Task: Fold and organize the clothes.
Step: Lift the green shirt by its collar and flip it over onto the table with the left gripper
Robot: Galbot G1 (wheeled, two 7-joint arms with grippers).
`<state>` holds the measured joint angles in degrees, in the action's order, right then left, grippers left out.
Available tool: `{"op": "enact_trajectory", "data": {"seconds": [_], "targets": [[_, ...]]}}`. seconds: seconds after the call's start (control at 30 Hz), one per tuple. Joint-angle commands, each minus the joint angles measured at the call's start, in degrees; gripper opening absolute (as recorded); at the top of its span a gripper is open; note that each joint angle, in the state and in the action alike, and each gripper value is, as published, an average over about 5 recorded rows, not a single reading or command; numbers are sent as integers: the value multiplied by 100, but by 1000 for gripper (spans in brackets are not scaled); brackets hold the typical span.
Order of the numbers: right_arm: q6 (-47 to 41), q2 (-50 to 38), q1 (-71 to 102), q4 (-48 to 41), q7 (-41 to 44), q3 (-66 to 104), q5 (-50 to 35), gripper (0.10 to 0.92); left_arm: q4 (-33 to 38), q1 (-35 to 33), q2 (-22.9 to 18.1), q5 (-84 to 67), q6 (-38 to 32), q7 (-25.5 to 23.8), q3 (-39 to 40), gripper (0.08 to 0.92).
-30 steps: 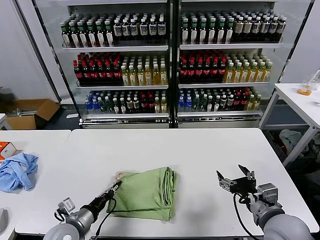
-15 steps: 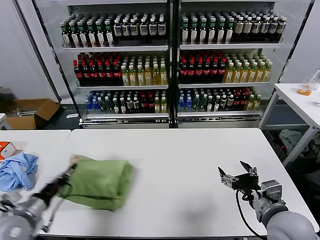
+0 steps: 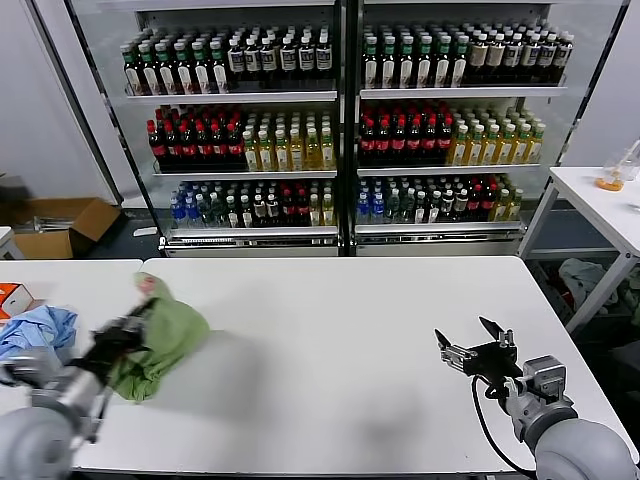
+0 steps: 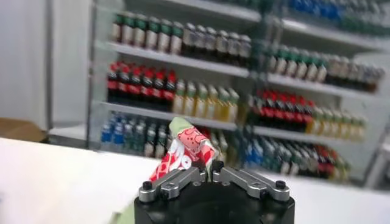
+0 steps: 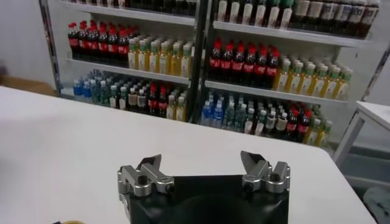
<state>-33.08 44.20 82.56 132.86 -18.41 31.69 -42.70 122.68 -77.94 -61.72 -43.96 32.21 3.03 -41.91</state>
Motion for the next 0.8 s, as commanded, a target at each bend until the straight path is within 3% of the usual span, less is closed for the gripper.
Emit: {"op": "enact_trajectory", "data": {"seconds": [0.03,0.23,0.53,0.7,0.8], "targets": [[4,-4,56,8,7,74,15,823,-602,1312,-1272,1094,5,321,3239,106],[20,-24,132,-37,36,236,8,823,-1094,1608,-1765,-13,81,592,3659,106],[36,47,165,-67,50,301,9,823,-2240,2271,-2325,50,-50,660,3829,106],[38,110,99,-78,49,229,53,823,-2342,2346,-2361,356,-548,374,3803,129],[42,129,69,-90,55,189,80,823,-2078,2175,-2258,345,-698,124,3769,202]]}}
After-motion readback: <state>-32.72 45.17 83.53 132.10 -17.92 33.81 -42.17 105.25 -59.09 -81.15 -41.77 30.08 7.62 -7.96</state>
